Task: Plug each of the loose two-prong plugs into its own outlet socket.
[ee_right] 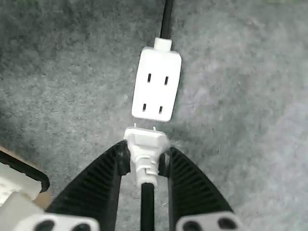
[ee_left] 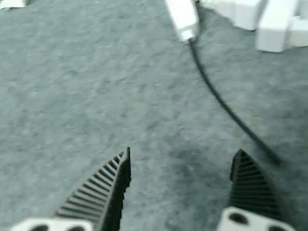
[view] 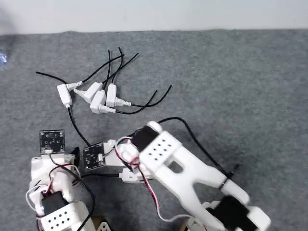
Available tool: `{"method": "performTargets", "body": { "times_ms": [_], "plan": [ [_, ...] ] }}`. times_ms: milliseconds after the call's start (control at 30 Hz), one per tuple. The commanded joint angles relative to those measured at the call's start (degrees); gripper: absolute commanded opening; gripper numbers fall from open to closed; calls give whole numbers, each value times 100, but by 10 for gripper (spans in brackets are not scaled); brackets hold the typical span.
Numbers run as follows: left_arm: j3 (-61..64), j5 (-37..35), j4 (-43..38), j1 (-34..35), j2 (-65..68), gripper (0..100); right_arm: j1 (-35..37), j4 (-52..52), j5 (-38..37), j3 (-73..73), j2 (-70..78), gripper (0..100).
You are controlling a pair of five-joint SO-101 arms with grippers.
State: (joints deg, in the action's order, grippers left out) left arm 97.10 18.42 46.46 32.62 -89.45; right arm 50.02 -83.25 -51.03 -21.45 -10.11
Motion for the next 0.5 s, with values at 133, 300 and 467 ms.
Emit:
{"method": "performTargets", "body": {
  "times_ms": [133, 300, 467],
  "plan": [
    [-31, 123, 0, 193, -44, 317, 31, 189, -123, 527, 514, 9],
    [-31, 123, 0, 193, -44, 317, -110, 541, -114, 290, 479, 9],
    [-31, 123, 0, 193, -44, 317, -92, 857, -88, 35, 523, 9]
  ]
}}
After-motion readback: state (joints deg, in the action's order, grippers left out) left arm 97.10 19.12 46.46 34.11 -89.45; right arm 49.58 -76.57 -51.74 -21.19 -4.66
